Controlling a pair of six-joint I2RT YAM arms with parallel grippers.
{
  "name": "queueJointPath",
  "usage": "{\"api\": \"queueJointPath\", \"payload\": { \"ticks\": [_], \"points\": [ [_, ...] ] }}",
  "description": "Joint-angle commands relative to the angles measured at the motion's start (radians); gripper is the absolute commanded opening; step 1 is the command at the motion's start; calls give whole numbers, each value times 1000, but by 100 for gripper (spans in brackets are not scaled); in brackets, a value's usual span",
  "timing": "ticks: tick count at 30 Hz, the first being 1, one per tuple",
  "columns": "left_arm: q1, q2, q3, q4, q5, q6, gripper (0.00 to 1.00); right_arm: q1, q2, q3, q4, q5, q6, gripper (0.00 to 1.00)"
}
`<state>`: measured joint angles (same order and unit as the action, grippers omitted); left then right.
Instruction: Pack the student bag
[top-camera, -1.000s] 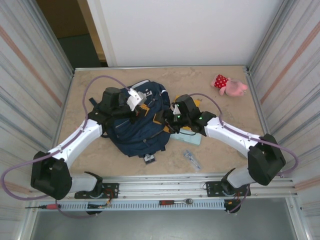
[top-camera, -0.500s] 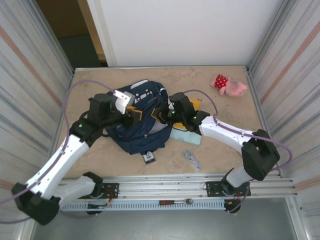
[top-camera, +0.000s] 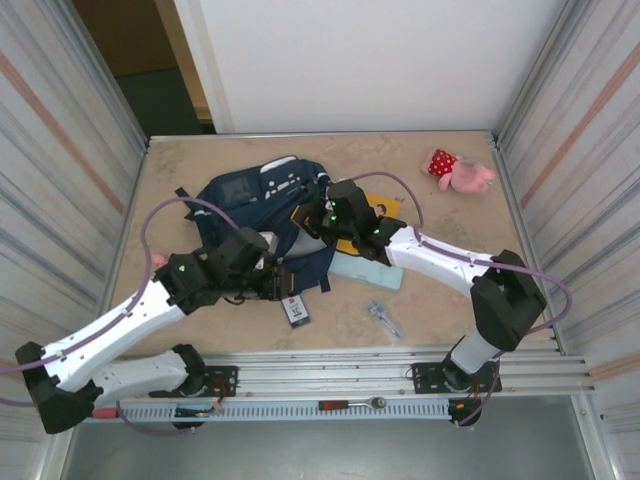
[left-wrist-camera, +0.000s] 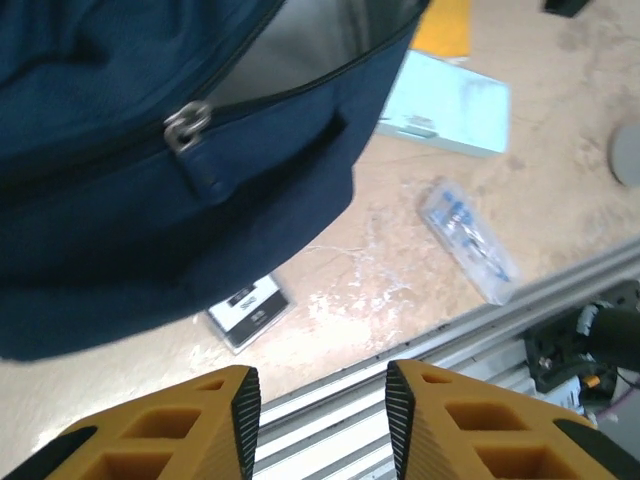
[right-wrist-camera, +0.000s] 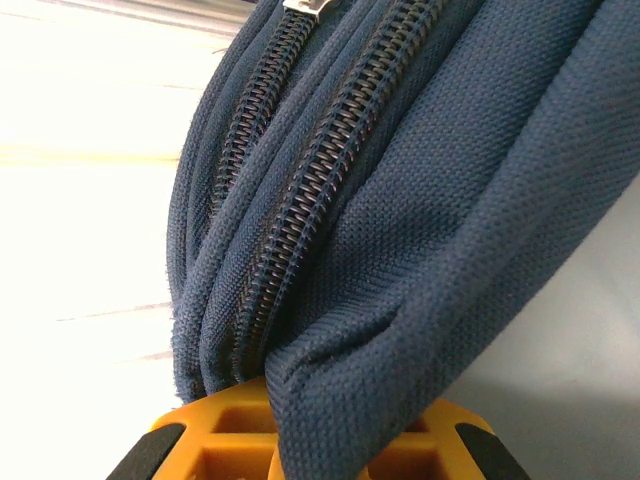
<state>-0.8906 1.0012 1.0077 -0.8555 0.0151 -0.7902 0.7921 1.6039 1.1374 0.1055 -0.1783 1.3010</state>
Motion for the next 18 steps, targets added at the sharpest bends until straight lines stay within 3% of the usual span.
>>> {"api": "queueJointPath", "payload": {
  "ticks": [1,9,18],
  "points": [
    [1,-24,-18,-77,-117,-128,42,9,13,64,102,31,-22,2],
    [150,-70,-129,106,-82,-111,41,28,28,90,92,8,-35,2],
    [183,13,-114,231,-43,-23,39,40,42,123,85,0,-40,2]
  ]
}}
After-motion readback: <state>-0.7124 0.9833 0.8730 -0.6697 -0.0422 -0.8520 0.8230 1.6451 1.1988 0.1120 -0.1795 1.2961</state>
